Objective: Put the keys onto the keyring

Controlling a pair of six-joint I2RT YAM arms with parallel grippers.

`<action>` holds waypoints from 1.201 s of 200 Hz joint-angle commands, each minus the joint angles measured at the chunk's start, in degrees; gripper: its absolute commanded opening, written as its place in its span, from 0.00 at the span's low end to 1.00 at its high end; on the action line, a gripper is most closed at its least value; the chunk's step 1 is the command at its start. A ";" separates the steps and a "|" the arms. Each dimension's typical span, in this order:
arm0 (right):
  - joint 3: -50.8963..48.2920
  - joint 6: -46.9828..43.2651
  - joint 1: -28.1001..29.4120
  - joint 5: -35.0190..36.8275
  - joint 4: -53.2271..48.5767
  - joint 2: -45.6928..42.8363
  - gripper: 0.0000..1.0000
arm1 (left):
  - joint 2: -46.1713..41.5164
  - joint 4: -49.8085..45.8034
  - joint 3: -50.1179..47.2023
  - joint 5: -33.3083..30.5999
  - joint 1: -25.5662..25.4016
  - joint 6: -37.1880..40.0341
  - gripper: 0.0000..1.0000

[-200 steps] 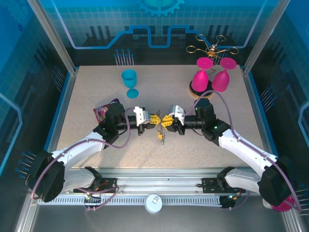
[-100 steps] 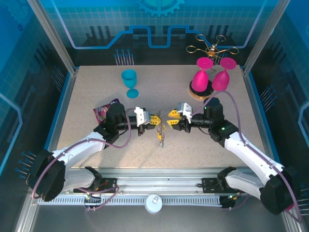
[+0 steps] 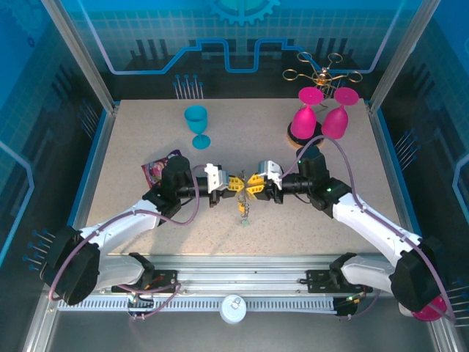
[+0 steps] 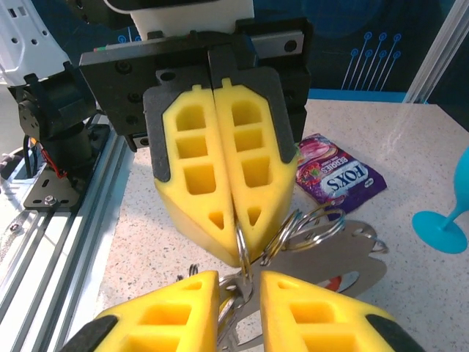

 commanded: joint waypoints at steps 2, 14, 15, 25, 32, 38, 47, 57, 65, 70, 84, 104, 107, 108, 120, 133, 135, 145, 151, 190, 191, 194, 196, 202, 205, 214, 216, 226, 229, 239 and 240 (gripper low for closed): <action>2.07 -1.52 0.99 -0.93 -0.10 0.64 0.23 | 0.33 0.99 1.64 3.07 0.28 1.89 0.00; 2.14 -1.60 1.17 -0.82 -0.08 0.99 0.22 | 0.43 1.21 1.74 3.33 0.31 1.89 0.00; 2.13 -1.60 1.13 -0.81 -0.18 1.01 0.22 | 0.43 1.23 1.74 3.31 0.33 1.89 0.00; 2.15 -1.61 1.27 -0.74 -0.10 1.19 0.21 | 0.51 1.38 1.83 3.55 0.27 1.78 0.00; 2.16 -1.63 1.40 -0.57 -0.10 1.37 0.21 | 0.56 1.54 1.83 3.66 0.29 1.63 0.00; 2.08 -1.76 1.43 -0.55 -0.10 1.54 0.20 | 0.60 1.65 1.91 3.81 0.31 1.54 0.00; 2.11 -1.83 1.57 -0.48 -0.12 1.79 0.19 | 0.68 1.82 1.92 3.91 0.29 1.30 0.00; 2.28 -2.16 1.78 -0.50 -0.51 2.20 0.17 | 0.93 2.19 1.99 4.08 0.27 0.82 0.00; 2.47 -2.39 1.96 -0.76 -0.65 2.59 0.15 | 1.16 2.73 1.87 4.17 0.27 0.26 0.00; 2.72 -2.38 1.99 -1.08 -0.63 2.89 0.12 | 1.34 3.22 1.85 4.16 0.28 -0.08 0.00; 3.29 -2.39 2.23 -1.82 -0.58 3.49 0.00 | 1.65 4.27 1.64 3.85 0.27 -1.00 0.00; 4.51 -3.49 2.32 -1.24 -2.99 3.72 0.00 | 1.54 2.32 2.21 1.34 0.29 -1.17 0.00; 4.55 -3.80 2.34 -0.82 -3.61 3.63 0.00 | 1.42 1.44 2.38 0.85 0.28 -0.77 0.00; 4.56 -3.89 2.38 -0.68 -3.83 3.65 0.00 | 1.41 1.00 2.46 0.71 0.27 -0.58 0.00; 6.85 -5.78 2.56 0.73 -7.64 3.48 0.00 | 0.81 -3.56 3.46 -1.47 0.27 1.37 0.07; 9.27 -9.18 3.39 3.23 -13.56 3.83 0.00 | 0.32 -9.90 4.96 -3.46 0.27 4.36 0.11; 9.66 -9.72 3.51 3.65 -14.61 4.01 0.00 | 0.22 -10.81 5.16 -3.69 0.27 4.84 0.13; 12.11 -12.81 4.59 5.84 -19.79 4.93 0.00 | 0.26 -15.64 6.46 -4.92 0.23 7.21 0.14; 13.57 -14.49 5.35 7.17 -22.85 5.66 0.00 | 0.33 -18.68 7.57 -5.29 0.24 8.52 0.14; 23.04 -22.20 10.33 14.80 -35.72 11.15 0.00 | 2.16 -34.18 13.77 -6.82 -0.15 16.31 0.05; 23.17 -22.19 10.37 14.86 -35.80 11.27 0.00 | 2.17 -34.39 13.91 -6.95 -0.16 16.49 0.04; 23.63 -22.17 10.48 14.92 -35.86 11.44 0.00 | 2.26 -35.00 14.14 -7.32 -0.23 16.89 0.02; 23.87 -22.24 10.62 14.88 -35.87 11.56 0.00 | 2.33 -35.30 14.27 -7.51 -0.23 17.02 0.01; 24.36 -22.17 10.75 14.66 -35.75 11.67 0.00 | 2.29 -35.90 14.66 -7.81 -0.25 17.41 0.00; 24.48 -22.06 10.76 14.40 -35.46 11.60 0.00 | 2.25 -36.14 14.71 -7.86 -0.29 17.63 0.00; 24.41 -21.10 10.59 13.70 -33.85 11.33 0.00 | 1.88 -36.09 14.54 -7.59 -0.30 17.98 0.00; 24.26 -20.65 10.54 13.59 -33.15 11.07 0.00 | 1.78 -35.90 14.46 -7.47 -0.25 17.91 0.00; 22.18 -17.49 9.47 12.23 -28.89 9.81 0.00 | 1.02 -34.09 13.53 -6.83 -0.26 17.22 0.00; 21.29 -16.26 8.84 11.28 -27.29 9.28 0.00 | 0.74 -33.13 13.02 -6.51 -0.26 16.97 0.00; 17.59 -11.48 6.72 8.11 -20.92 7.43 0.07 | -0.28 -29.48 11.10 -5.29 -0.13 15.85 0.00; 17.20 -10.76 6.45 7.83 -20.31 7.26 0.09 | -0.41 -29.05 10.95 -5.13 -0.15 15.72 0.00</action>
